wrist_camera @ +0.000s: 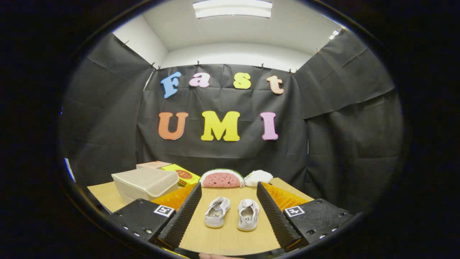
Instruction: Open the storage box then place both shoes into the box .Put the left shoe in first, then the right shoe, with the right side of both shoes facing outward in a uniform manner.
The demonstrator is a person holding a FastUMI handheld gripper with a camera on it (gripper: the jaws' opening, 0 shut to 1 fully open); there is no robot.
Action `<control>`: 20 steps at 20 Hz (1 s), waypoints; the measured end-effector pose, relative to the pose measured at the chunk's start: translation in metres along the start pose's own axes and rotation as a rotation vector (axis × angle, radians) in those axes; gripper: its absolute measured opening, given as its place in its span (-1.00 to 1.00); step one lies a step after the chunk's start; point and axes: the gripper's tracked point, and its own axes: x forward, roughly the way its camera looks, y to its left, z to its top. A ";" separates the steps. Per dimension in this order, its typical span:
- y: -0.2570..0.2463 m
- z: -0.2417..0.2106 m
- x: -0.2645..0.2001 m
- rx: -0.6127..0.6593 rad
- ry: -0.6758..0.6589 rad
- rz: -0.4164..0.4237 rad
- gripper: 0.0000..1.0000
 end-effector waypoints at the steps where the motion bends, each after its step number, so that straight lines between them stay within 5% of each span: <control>1: 0.001 0.002 -0.001 -0.001 -0.003 0.001 0.90; 12: 0.011 0.000 0.015 -0.006 0.028 0.017 0.90; 20: 0.009 -0.005 0.062 0.141 0.099 0.036 0.91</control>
